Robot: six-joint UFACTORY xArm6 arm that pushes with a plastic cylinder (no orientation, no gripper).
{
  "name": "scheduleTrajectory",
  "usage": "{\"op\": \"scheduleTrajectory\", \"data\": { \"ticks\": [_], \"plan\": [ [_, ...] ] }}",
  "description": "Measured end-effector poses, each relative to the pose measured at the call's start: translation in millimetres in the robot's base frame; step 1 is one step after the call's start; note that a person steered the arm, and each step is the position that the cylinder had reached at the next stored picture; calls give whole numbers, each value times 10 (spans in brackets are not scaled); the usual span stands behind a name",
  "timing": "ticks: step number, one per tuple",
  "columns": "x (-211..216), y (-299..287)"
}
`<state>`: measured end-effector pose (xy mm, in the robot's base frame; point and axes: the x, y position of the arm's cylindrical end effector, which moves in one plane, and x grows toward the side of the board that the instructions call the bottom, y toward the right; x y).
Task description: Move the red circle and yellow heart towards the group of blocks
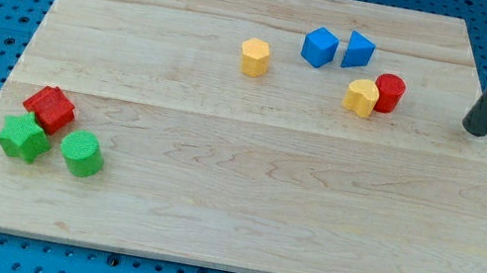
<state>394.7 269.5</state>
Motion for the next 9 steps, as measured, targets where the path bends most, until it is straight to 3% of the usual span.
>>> {"op": "scheduleTrajectory", "data": {
  "ticks": [1, 2, 3, 4, 5, 6, 7, 8, 9],
  "plan": [
    [-342, -364],
    [-274, -1354],
    [257, -2358],
    [839, -2790],
    [929, -3555],
    [714, -3142],
    [563, -3639],
    [788, -4138],
    [812, -3467]
  ]
}}
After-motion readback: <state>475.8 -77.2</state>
